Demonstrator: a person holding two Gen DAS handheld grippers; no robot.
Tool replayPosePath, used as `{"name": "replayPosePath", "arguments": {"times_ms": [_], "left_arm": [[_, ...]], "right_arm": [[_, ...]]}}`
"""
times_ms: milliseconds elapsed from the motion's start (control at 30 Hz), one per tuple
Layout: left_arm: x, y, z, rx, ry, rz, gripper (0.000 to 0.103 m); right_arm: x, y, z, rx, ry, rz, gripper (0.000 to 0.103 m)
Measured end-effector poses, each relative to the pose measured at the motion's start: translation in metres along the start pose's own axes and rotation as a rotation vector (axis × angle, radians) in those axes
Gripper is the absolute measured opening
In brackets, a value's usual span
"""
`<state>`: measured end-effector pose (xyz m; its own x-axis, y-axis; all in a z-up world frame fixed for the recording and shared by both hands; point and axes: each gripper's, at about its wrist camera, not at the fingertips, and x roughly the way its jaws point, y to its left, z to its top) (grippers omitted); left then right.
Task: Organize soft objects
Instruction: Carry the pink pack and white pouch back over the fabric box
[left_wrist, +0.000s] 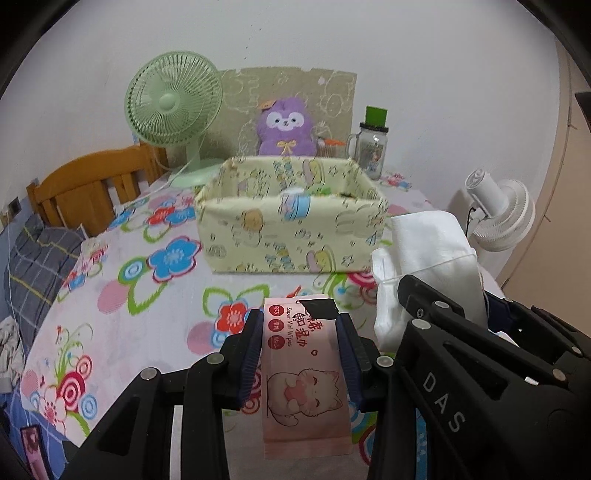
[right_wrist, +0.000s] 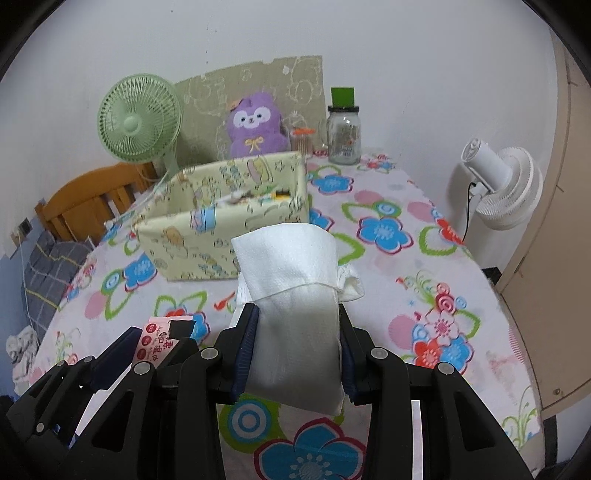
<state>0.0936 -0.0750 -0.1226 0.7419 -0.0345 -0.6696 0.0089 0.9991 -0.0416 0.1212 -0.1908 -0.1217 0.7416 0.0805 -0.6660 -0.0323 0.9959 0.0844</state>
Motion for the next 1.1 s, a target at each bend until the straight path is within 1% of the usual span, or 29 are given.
{"name": "replayPosePath", "arguments": {"times_ms": [333, 500, 767, 1100], "left_arm": [[-0.018, -0.006, 0.026, 0.031, -0.05, -0.019, 0.04], [-0.025, -0.006, 0.038, 0.038, -0.064, -0.045, 0.04], [-0.03, -0.005, 0.056, 0.067, -0.086, -0.055, 0.04], [-0.025, -0.001, 0.078, 0.106, -0.092, -0.071, 0.04]], "right_arm": [[-0.02, -0.001, 0.025, -0.003, -0.049, 0.002, 0.043], [-0.026, 0.003, 0.036, -0.023, -0.061, 0.006, 0.043], [-0.027, 0.011, 0.053, -0.056, -0.076, 0.014, 0.043], [-0.022, 0.02, 0.075, -0.086, -0.096, 0.017, 0.043]]}}
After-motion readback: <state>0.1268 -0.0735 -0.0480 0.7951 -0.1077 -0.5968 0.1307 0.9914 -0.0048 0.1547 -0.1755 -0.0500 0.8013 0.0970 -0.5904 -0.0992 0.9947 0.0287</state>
